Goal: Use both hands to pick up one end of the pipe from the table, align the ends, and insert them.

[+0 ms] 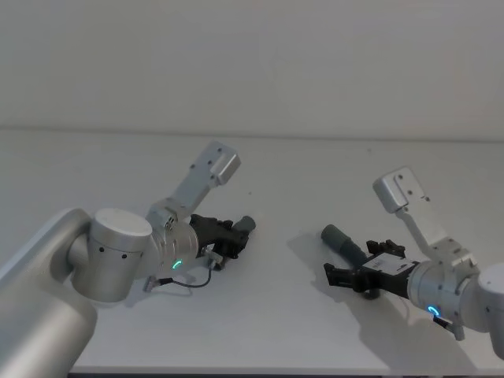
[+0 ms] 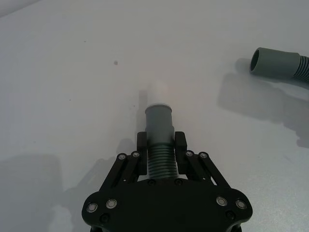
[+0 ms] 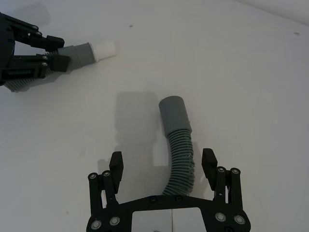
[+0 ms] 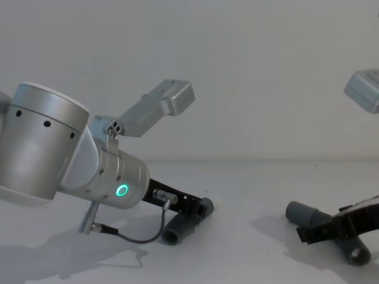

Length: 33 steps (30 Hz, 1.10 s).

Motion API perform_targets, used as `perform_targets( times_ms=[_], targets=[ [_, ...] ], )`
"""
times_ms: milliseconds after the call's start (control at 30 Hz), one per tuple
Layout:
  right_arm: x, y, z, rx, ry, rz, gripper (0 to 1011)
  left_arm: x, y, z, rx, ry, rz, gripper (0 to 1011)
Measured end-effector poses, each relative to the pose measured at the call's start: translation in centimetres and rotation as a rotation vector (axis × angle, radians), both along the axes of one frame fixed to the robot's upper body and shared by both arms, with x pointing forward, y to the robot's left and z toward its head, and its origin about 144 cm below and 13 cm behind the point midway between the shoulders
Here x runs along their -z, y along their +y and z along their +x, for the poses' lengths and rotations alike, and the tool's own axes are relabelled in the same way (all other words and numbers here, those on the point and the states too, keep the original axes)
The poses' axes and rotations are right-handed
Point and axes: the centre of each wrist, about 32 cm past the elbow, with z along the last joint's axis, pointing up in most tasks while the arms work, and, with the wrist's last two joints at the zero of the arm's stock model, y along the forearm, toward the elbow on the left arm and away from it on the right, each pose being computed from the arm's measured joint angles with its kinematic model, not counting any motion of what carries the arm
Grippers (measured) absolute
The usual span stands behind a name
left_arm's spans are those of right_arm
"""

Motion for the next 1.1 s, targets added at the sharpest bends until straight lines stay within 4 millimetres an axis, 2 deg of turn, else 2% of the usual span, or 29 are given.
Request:
perform_targets(
  times_ms=[1000,1100],
  targets=[
    [0.21,0.46,0.37,0.024,0.032,0.006,1001,0.00,0.00,0.00,0.000,0.000,0.000,323],
    [0.20,0.47,0.40,0.026,0.032,0.006,962,0.00,0.00,0.00,0.000,0.000,0.000,323]
  ],
)
